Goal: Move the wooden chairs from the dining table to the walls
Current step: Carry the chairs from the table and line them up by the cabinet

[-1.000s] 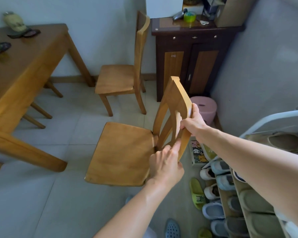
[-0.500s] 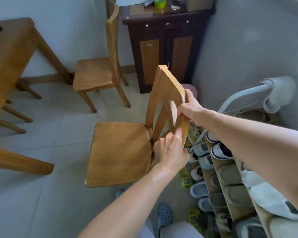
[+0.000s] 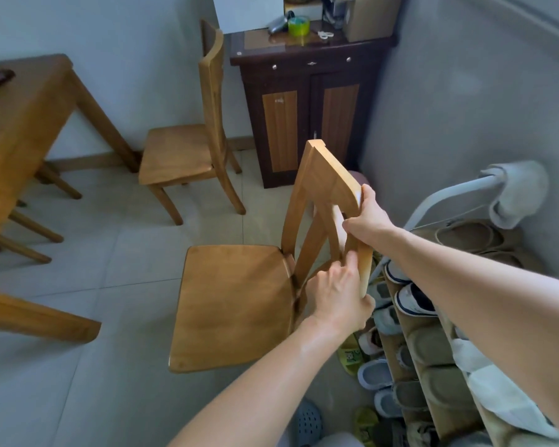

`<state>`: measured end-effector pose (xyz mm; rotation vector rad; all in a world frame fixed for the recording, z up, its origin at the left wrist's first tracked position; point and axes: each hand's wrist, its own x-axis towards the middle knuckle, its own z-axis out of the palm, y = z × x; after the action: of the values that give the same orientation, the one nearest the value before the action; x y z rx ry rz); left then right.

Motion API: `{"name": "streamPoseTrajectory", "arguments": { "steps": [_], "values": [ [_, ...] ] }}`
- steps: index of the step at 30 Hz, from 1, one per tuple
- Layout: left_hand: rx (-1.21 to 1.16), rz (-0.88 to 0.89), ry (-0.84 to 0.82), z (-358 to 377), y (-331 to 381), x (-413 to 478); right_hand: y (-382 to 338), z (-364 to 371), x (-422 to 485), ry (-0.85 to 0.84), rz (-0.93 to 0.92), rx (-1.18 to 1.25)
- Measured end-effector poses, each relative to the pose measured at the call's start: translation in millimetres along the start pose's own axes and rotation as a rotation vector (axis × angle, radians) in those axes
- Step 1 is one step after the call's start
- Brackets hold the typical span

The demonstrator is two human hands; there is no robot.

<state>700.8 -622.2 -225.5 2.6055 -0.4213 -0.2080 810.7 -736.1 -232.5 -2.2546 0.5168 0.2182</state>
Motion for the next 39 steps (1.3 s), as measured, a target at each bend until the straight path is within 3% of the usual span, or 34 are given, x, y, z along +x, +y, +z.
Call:
{"name": "streamPoseTrajectory", "arguments": {
  "steps": [2, 5, 7, 12, 16, 25, 32, 39],
  "values": [
    [-0.099, -0.037, -0.149, -12, -11, 6, -9, 4, -2, 0.149, -0.069, -0.253],
    [-0.676, -0.325, -0.281, -34, -39, 9, -28, 14, -10, 0.264, -0.281, -0.438],
    [-0.947, -0.487, -0.196, -54, -63, 7, -44, 26, -20, 0.279, -0.405, -0.459],
    [-1.197, -0.609, 0.127, -107, -134, -11, -94, 71, -52, 0.128, -0.529, -0.263],
    [-1.321, -0.642, 0.344, -156, -201, -45, -150, 123, -75, -0.062, -0.481, -0.003],
    [-1.379, -0.67, 0.69, -278, -385, -154, -304, 289, -139, -0.226, -0.543, 0.205],
    [-1.336, -0.707, 0.731, -353, -500, -205, -399, 378, -157, -0.205, -0.431, 0.38],
    [-1.343, -0.673, 0.686, -384, -556, -190, -440, 410, -134, -0.202, -0.317, 0.402]
  ]
}}
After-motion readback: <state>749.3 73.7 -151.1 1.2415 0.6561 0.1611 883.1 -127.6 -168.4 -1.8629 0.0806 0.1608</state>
